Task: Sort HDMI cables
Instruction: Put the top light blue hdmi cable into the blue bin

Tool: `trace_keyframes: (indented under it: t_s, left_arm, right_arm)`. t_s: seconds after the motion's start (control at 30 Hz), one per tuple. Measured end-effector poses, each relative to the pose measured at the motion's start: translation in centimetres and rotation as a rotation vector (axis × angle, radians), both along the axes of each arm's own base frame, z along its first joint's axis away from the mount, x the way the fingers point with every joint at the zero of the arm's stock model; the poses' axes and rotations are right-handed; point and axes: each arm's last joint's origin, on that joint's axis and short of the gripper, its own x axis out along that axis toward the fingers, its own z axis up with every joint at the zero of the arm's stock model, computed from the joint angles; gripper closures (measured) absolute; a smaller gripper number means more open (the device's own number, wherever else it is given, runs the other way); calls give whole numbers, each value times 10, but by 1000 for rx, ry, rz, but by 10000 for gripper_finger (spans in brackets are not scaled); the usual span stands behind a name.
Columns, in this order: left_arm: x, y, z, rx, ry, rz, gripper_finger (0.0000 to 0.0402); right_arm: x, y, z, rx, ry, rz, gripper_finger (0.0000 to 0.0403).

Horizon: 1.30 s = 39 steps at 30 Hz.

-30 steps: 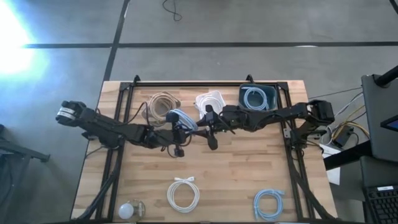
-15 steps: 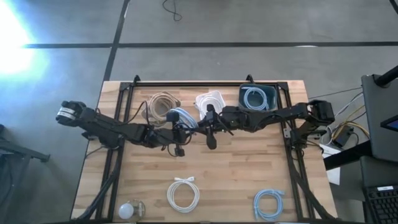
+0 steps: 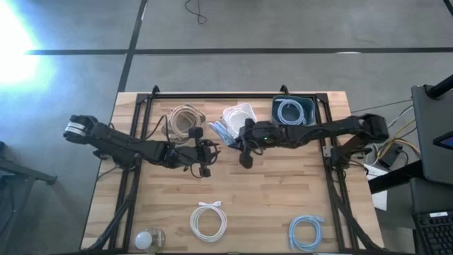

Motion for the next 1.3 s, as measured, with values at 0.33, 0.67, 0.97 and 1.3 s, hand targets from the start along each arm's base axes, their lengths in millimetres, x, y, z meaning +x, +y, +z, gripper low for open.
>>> trace_keyframes:
  t_s: [0.33, 0.67, 0.97, 1.3]
  left_arm:
    - [0, 1, 0, 1, -4, 20, 255]
    - [0, 2, 0, 2, -5, 29, 254]
    - [0, 4, 0, 0, -6, 38, 254]
    - [1, 7, 0, -1, -7, 47, 254]
  right_arm:
    - [-88, -15, 67, -163, 50, -192, 368]
    - [-167, -57, 47, 16, -2, -204, 368]
    - [-215, -88, 4, 110, 4, -423, 368]
    - [-226, -115, -30, 167, -116, -350, 367]
